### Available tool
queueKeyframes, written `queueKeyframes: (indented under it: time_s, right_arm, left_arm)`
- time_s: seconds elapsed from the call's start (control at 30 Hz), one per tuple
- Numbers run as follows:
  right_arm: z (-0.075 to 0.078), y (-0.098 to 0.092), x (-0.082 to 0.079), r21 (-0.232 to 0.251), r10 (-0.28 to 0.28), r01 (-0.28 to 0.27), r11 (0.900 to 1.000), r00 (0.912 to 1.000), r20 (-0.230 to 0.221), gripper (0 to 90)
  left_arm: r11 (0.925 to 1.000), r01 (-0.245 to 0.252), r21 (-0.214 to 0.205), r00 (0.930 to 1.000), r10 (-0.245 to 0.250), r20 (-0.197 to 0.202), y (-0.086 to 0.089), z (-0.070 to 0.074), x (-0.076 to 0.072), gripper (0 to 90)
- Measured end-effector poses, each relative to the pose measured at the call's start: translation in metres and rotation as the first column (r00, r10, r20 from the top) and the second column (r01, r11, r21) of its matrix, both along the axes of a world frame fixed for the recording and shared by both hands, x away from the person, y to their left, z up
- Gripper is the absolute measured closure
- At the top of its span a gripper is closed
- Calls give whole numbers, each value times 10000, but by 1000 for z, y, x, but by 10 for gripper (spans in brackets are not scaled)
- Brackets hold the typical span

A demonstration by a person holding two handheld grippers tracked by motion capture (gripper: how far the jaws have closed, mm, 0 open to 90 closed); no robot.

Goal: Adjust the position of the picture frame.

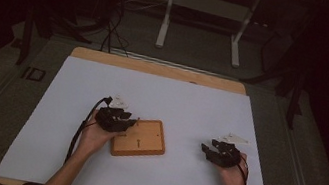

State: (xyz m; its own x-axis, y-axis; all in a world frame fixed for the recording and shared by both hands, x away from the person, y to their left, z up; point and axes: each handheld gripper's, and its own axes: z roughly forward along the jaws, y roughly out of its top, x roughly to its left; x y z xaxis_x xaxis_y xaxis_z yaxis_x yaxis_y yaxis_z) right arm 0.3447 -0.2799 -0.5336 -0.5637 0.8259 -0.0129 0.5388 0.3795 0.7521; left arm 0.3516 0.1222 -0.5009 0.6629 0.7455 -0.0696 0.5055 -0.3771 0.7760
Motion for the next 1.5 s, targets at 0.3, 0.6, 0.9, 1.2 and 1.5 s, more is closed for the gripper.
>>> queueKeyframes:
  time_s: [0.3, 0.6, 0.9, 1.2, 1.5]
  right_arm:
    - [0, 2, 0, -89, 46, -46, 10000, 10000, 40, 487]
    - [1, 2, 0, -66, 11, -11, 10000, 10000, 83, 492]
    - [1, 2, 0, -37, 4, -4, 10000, 9999, 108, 492]
    - [1, 2, 0, -38, 24, -24, 10000, 9999, 114, 491]
    - [1, 2, 0, -40, 69, -69, 10000, 9999, 118, 491]
  left_arm:
    - [9997, 224, -29, 9996, -225, -148, -10, -2, 6, 641]
    - [9995, 317, 73, 9989, -315, -360, -18, -9, 14, 645]
    - [9993, 344, 109, 9978, -337, -579, -25, -17, 20, 713]
    - [9992, 362, 143, 9979, -354, -536, -25, -19, 22, 832]
    - [9998, 179, -120, 9980, -186, -596, -24, -21, 20, 828]
